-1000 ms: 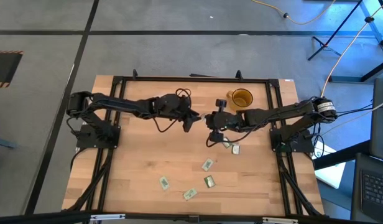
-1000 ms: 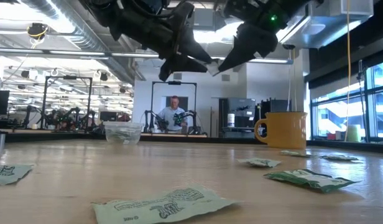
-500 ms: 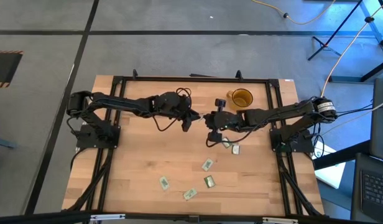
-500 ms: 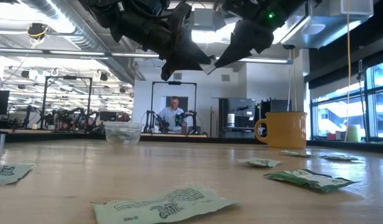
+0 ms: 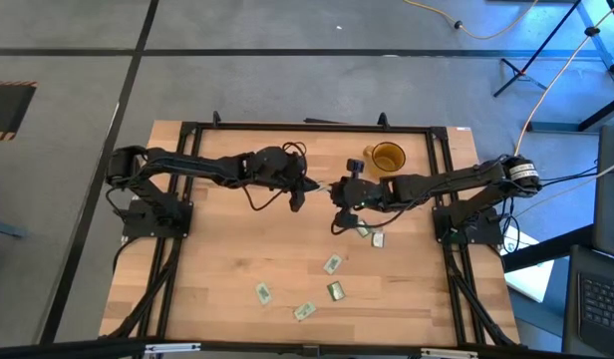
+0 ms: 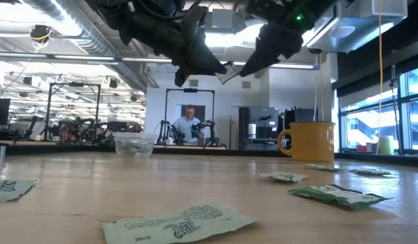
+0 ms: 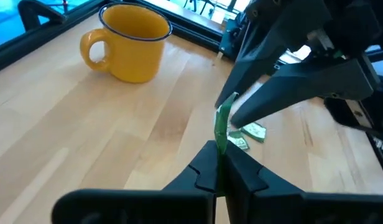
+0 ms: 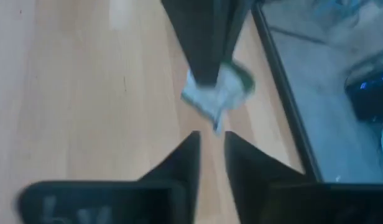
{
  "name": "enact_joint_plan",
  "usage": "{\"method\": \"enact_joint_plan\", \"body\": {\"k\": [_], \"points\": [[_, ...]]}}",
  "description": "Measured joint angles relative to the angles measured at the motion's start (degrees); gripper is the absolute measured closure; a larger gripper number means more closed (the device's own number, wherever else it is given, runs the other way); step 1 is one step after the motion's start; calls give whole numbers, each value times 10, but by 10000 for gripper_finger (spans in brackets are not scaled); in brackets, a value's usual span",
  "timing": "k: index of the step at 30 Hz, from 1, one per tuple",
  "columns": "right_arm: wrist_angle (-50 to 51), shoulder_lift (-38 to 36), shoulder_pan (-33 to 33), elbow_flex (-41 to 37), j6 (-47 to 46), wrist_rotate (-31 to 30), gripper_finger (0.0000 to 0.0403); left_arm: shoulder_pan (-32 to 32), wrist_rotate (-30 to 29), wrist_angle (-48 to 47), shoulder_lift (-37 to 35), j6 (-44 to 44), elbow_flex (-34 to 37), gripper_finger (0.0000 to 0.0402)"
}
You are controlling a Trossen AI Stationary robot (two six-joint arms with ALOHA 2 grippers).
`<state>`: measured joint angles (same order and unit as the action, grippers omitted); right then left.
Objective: Pick and place Stevia / Truvia into bins
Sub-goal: Put the truvia packet into the transparent container
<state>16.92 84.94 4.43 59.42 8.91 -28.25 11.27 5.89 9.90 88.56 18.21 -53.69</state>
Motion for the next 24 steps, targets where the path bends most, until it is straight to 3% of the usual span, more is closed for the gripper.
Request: {"method": "enact_joint_plan", "body": {"k": [5,9,17,24], "points": [[91,-23,0,0,-87,1,259,10,-3,-77,-23,-12,0,396],[186,-33,0,0,-172,34,231,27,-33,-197,-61,-25,0,397],[227,-33,11,-44,-254,61,223,82,-207,-418,-101,-26,0,397],[229,-33,11,-63,-297,71,223,111,-246,-463,-72,-51,0,397]]}}
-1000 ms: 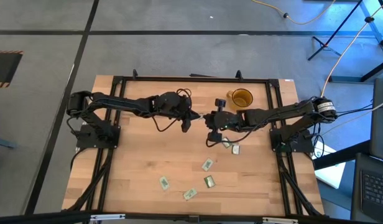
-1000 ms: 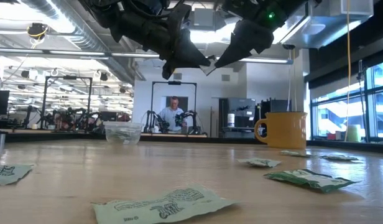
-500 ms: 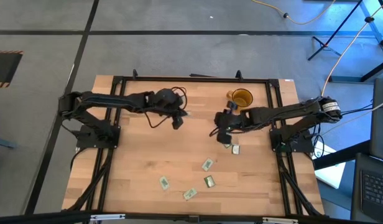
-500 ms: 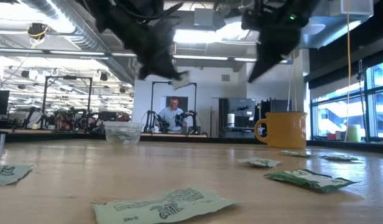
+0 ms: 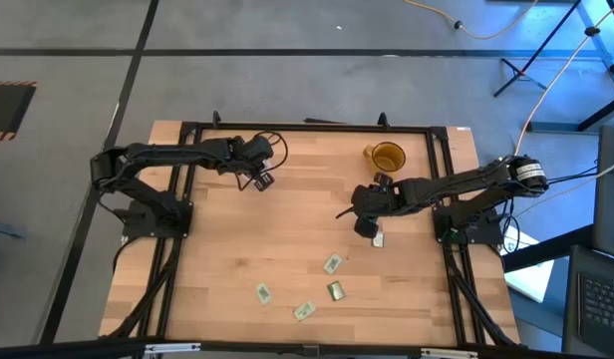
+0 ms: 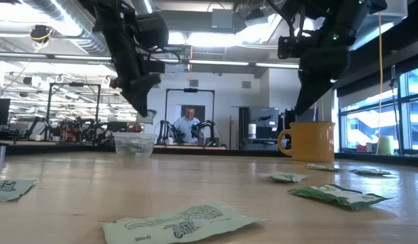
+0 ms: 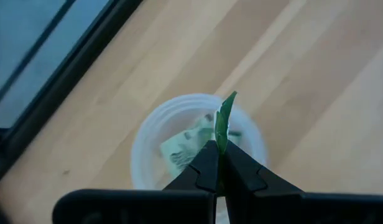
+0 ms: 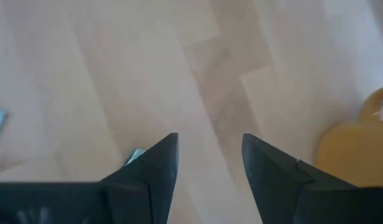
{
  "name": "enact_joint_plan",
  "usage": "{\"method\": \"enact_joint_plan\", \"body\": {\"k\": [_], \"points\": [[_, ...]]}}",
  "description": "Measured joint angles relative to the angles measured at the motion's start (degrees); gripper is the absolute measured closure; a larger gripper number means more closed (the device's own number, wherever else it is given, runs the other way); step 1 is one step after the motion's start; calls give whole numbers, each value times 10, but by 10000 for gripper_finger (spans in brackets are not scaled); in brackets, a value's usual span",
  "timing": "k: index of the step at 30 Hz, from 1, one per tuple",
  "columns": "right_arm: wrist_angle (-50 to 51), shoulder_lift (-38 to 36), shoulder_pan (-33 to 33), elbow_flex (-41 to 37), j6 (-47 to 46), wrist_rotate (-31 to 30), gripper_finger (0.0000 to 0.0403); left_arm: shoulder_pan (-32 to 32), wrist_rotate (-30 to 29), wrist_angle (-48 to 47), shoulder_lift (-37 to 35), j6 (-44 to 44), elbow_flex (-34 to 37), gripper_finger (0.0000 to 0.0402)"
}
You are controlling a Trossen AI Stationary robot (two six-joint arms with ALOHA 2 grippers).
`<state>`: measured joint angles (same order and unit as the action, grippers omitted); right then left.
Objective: Pick and place Stevia / Truvia into bins
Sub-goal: Put the truvia packet into the transparent container
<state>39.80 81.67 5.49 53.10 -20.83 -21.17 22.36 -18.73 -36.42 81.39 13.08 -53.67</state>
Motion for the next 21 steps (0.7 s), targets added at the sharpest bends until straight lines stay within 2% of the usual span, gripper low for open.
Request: {"method": "enact_joint_plan", "body": {"k": [5,14,21], "points": [[-1,0,7,0,-17,42,223,9,-41,-16,29,-8,0,397],[3,0,32,0,-37,45,223,14,-47,-25,66,-10,0,390],[33,0,49,0,-64,75,223,14,-61,-26,64,-28,0,347]]}}
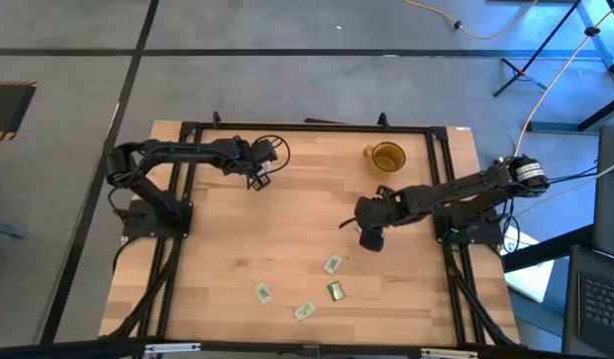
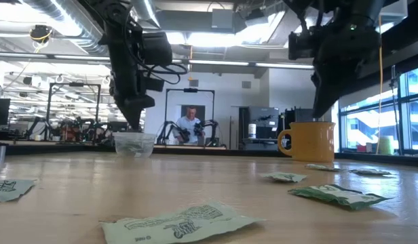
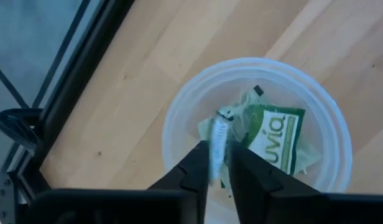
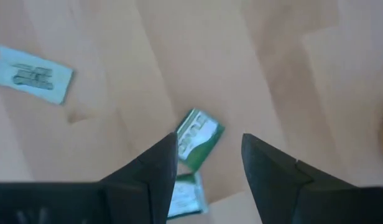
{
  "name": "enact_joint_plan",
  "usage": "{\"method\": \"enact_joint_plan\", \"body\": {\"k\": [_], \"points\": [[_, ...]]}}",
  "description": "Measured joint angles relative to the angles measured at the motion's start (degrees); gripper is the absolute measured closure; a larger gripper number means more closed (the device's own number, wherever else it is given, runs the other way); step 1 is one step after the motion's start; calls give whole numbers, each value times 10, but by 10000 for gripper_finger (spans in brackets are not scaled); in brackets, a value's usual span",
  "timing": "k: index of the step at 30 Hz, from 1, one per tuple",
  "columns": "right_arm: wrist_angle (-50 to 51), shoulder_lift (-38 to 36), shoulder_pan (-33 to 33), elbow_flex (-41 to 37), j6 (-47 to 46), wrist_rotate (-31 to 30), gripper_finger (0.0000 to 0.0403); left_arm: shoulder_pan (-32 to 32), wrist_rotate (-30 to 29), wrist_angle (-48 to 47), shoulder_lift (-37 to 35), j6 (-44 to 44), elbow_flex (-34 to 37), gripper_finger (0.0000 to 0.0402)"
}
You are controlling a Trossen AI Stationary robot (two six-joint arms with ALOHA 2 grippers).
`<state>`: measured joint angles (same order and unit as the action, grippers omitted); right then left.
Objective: Pick and place Stevia / Truvia into bins
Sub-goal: Put the truvia packet into the transparent container
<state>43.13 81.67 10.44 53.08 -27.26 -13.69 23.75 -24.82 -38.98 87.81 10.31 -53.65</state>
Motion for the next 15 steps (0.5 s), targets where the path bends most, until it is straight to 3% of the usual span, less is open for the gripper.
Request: {"method": "enact_joint_plan", "body": {"k": [9,15], "points": [[98,0,21,0,-135,55,223,-5,15,9,-35,3,0,298],[122,0,48,0,-195,78,223,-33,88,86,-95,2,1,297]]}}
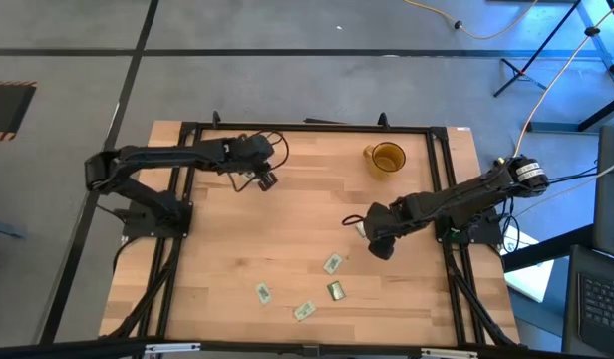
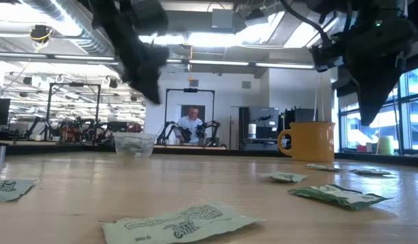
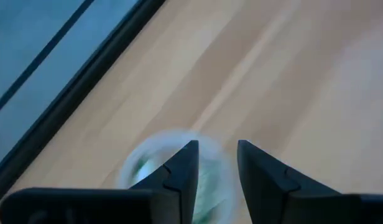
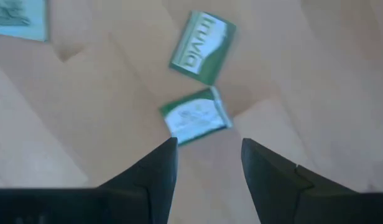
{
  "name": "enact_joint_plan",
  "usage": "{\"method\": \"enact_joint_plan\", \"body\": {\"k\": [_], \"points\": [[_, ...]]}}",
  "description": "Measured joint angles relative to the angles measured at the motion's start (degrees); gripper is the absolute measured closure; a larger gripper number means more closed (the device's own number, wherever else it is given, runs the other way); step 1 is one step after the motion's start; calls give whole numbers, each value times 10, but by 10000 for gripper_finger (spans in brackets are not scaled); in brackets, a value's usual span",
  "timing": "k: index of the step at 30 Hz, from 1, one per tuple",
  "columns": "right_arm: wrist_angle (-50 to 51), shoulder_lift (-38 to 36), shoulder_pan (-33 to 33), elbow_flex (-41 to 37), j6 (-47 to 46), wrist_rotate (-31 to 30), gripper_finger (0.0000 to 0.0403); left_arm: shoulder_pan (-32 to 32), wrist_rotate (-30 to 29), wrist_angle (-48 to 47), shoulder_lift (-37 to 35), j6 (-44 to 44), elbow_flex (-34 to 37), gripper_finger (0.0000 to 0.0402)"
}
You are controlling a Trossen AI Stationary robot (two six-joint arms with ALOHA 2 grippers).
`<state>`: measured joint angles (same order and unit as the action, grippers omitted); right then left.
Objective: Pick and place Stevia / Truvia into bins
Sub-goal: Put the truvia packet into the transparent container
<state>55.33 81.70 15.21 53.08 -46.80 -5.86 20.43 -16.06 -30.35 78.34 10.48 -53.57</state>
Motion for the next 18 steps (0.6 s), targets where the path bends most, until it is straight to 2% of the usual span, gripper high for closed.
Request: {"method": "enact_joint_plan", "body": {"k": [4,7,9,13,18], "points": [[-9,7,14,-2,-25,0,223,-25,107,132,-45,-32,35,302],[-41,8,18,-22,-40,0,223,-36,218,258,-79,-36,87,304],[-79,8,18,-45,-46,1,223,-42,269,344,-97,-27,127,304],[-120,9,8,-86,-57,1,226,-58,319,485,-119,5,194,304],[-172,9,-16,-128,-55,-1,252,-76,322,520,-130,10,226,304]]}}
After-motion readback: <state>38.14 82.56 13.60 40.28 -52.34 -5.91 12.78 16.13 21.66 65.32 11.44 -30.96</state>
